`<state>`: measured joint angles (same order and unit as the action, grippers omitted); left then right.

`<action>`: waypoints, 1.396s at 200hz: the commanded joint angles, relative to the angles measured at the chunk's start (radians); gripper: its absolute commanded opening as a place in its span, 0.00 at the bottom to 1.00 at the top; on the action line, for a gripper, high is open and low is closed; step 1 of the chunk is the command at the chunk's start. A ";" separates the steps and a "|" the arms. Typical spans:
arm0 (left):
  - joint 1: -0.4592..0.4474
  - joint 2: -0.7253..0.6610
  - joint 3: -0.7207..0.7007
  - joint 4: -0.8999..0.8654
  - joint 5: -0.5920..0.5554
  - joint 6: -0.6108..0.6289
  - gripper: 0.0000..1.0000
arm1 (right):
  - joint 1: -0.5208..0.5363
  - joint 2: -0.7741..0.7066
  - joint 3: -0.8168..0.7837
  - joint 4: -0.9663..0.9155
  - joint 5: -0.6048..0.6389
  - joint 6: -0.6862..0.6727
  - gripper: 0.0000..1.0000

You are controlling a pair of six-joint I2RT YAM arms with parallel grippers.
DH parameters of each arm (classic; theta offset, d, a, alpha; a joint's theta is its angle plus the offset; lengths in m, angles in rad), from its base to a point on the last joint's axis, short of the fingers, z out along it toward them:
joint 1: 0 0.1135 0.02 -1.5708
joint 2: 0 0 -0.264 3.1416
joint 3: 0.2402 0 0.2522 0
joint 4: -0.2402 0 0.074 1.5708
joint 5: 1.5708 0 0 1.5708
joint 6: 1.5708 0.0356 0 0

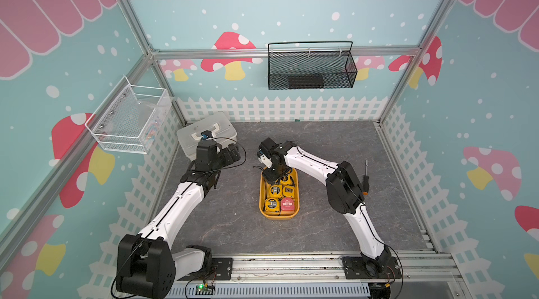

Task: Take the tape measure out of the storage box
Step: Pick up the tape measure from the storage box.

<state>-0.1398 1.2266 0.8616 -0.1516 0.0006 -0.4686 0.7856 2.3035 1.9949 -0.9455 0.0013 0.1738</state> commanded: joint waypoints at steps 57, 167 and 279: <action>-0.001 -0.021 -0.021 0.020 0.022 -0.019 0.99 | 0.003 0.015 0.012 -0.003 0.002 0.012 0.56; -0.001 -0.039 -0.042 0.019 0.015 -0.004 0.99 | 0.001 -0.091 -0.027 0.043 -0.044 0.010 0.46; -0.002 -0.042 -0.037 0.016 0.030 0.015 0.99 | -0.070 -0.223 -0.031 0.051 -0.090 0.007 0.45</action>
<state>-0.1398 1.1984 0.8307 -0.1429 0.0135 -0.4675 0.7444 2.1387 1.9713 -0.9039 -0.0761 0.1810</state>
